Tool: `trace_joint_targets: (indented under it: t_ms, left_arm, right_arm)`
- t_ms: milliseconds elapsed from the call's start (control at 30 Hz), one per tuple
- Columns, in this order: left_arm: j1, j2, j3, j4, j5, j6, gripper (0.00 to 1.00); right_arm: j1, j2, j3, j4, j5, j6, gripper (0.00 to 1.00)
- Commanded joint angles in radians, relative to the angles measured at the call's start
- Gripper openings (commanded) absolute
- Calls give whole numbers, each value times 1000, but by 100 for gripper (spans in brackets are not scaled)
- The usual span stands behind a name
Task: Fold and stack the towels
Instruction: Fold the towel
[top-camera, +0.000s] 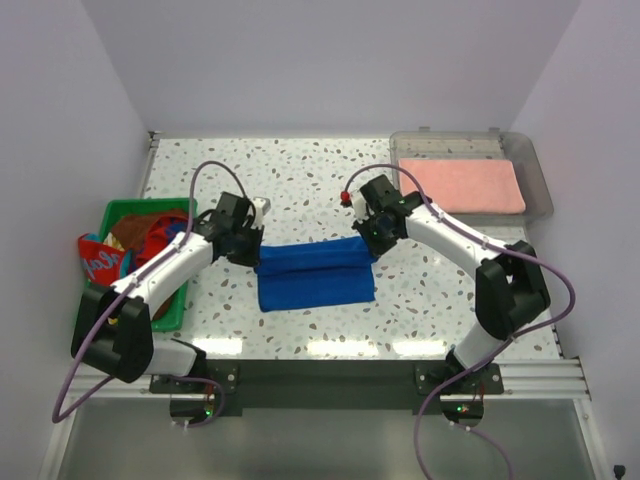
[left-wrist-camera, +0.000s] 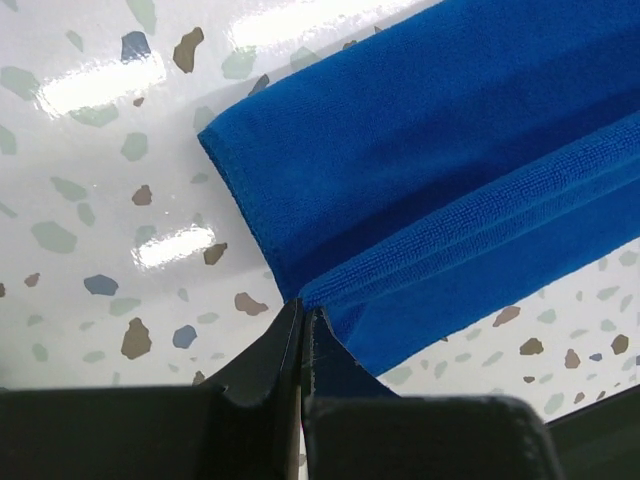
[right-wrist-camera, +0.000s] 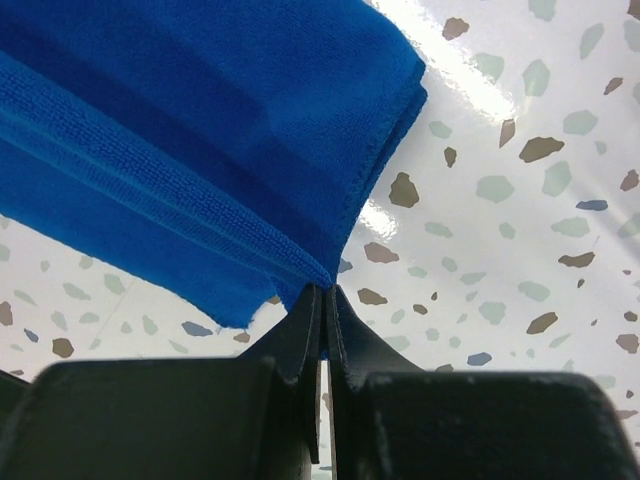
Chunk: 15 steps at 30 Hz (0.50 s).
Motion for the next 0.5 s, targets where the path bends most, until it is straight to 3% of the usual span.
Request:
trace_joint_targets:
  t_ms: [0,200,467]
  left_arm:
    - [-4,-15,8,-39,10,-64,0]
    - [-6,-41,51,-122,-23,-103,0]
    - [-6,-31,38,-179,-45,-124,0]
  right_arm:
    - [-6,-50,9,2,84,44,0]
    - [-3,-99,24,-20,58,65,0]
    - [20,-117,-74,-15,24,130,0]
